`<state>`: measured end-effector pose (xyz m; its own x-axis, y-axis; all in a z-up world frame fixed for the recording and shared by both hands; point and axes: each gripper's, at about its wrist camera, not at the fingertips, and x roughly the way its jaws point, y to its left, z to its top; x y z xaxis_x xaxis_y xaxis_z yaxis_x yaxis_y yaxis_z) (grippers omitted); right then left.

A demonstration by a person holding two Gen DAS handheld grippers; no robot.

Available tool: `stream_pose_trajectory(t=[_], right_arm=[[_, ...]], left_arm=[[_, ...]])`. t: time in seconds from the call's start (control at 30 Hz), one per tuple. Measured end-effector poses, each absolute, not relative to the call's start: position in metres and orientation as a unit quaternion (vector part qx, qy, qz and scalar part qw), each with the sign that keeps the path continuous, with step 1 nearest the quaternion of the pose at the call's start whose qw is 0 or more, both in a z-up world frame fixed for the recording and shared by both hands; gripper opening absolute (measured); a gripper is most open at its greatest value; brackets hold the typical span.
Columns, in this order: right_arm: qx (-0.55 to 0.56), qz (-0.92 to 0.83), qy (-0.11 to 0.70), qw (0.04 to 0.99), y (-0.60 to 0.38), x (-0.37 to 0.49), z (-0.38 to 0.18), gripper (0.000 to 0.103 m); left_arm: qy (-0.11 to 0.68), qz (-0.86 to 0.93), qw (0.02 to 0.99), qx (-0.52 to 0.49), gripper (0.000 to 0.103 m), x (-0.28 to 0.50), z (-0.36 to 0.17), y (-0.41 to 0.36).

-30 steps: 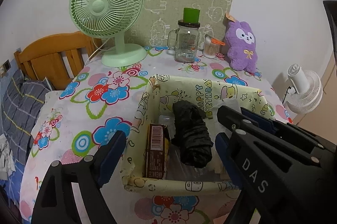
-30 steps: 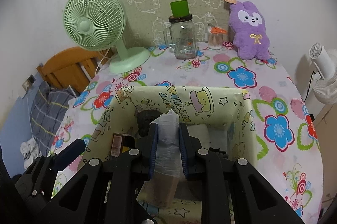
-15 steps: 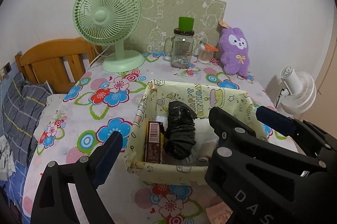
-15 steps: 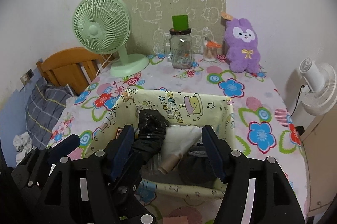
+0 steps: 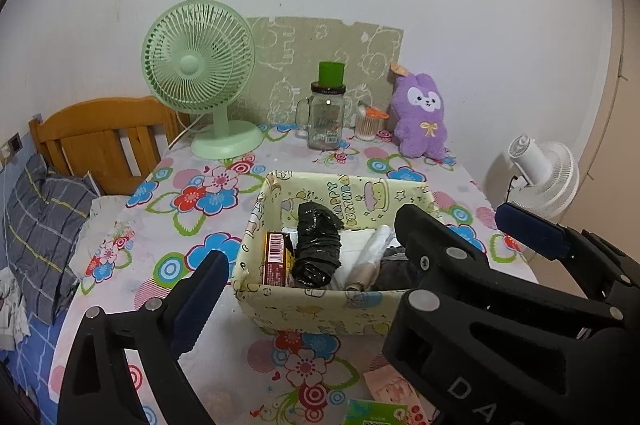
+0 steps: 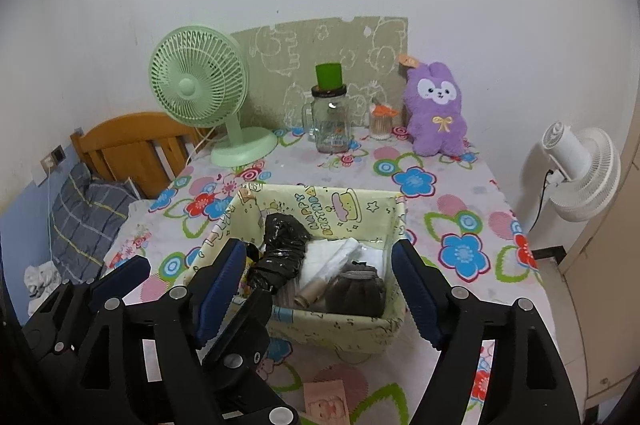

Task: Organize soft objects
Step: 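Withdraw both tools from the basket toward the green box and pink card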

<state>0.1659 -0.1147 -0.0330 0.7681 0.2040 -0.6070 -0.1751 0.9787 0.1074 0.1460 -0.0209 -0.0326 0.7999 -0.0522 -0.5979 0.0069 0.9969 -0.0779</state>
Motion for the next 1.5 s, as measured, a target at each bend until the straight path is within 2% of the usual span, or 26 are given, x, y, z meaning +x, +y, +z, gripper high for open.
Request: stream_pose_trajectory(t=[0.37, 0.6, 1.5], right_arm=[[0.027, 0.084, 0.296, 0.951, -0.128, 0.132, -0.014, 0.088], [0.031, 0.077, 0.284, 0.955, -0.136, 0.115, -0.012, 0.091], [0.035, 0.06, 0.275, 0.959, -0.163, 0.07, -0.057, 0.096]], left_arm=[[0.292, -0.027, 0.956, -0.03, 0.102, 0.118, -0.019, -0.032], [0.281, -0.035, 0.959, -0.025, 0.103, 0.103, -0.018, -0.039], [0.274, -0.054, 0.96, -0.007, 0.103, 0.067, -0.061, -0.067]])
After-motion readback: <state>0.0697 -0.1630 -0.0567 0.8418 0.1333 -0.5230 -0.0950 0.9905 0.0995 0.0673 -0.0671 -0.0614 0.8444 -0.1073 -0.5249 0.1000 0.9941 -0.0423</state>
